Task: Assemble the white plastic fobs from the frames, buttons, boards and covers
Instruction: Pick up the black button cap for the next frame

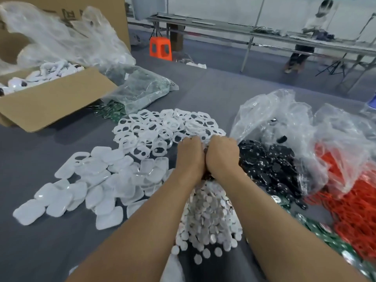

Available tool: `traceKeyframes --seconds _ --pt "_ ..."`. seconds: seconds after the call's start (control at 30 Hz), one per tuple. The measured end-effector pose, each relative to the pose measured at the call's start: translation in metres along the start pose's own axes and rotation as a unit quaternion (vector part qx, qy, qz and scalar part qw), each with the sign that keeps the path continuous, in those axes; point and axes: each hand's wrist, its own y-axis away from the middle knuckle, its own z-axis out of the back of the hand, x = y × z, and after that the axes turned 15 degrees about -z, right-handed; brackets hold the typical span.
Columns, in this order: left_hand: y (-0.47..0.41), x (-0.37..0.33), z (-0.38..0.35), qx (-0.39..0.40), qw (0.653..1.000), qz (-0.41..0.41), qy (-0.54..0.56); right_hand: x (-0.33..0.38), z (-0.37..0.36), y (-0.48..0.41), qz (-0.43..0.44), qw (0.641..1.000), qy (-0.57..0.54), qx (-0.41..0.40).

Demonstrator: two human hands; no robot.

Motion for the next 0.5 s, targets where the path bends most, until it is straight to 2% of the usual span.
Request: traceKeyframes --seconds 0.07,0.17,0.37,0.5 --pt "-0.009 0.007 -0.002 -0.005 1.0 -0.013 0.014 0.0 -0.01 -0.01 0.007 0.999 -0.004 -0.036" --pt "-0.012 0.008 0.004 -0.019 0.999 -0.018 0.035 -0.002 -0.015 -0.011 0.012 0.988 -0.134 -0.07" --pt "0.024 -0.015 0.039 -0.08 0.981 -0.015 0.174 -0.019 0.022 0.023 -0.002 0.928 -0.368 -0.061" --pt "0.091 -0.048 0.069 -0.048 0.944 -0.039 0.325 -0.06 0.054 0.084 -0.038 0.885 -0.464 -0.018"
